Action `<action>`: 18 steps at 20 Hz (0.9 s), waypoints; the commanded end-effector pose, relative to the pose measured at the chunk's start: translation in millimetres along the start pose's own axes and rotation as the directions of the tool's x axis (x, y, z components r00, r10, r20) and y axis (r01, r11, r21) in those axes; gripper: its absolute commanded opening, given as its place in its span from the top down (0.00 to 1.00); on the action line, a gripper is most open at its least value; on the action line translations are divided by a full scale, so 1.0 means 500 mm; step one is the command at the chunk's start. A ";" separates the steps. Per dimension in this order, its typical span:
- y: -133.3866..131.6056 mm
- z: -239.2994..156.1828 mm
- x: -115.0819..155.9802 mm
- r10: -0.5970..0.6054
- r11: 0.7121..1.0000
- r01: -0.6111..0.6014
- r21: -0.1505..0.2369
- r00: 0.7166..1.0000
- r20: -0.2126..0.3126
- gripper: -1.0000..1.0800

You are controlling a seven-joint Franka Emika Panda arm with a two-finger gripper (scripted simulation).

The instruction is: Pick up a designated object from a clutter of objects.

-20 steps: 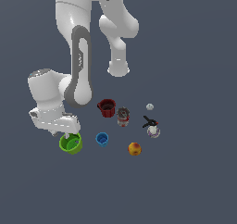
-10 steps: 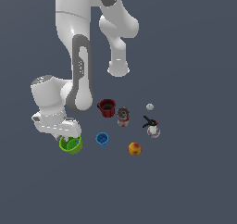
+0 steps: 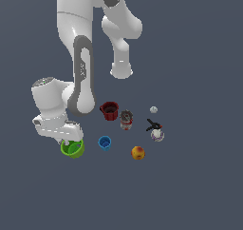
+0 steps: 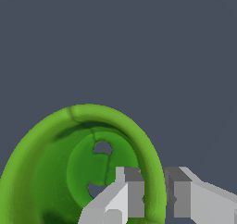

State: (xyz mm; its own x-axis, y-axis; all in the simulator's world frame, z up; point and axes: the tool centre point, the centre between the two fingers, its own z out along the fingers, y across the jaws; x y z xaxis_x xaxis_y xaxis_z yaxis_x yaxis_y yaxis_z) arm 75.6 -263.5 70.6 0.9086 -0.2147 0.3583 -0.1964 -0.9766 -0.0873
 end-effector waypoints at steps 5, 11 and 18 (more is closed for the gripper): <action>-0.011 -0.009 0.000 0.000 1.000 0.000 0.000 1.000 0.000 1.00; -0.053 -0.045 0.001 0.001 1.000 -0.001 0.001 1.000 -0.001 1.00; -0.140 -0.120 0.003 0.002 1.000 -0.002 0.002 1.000 -0.001 1.00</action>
State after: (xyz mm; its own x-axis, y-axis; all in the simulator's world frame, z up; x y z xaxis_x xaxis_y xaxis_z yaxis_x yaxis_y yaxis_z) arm 68.7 -206.0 122.1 0.9088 -0.2171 0.3564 -0.1982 -0.9761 -0.0891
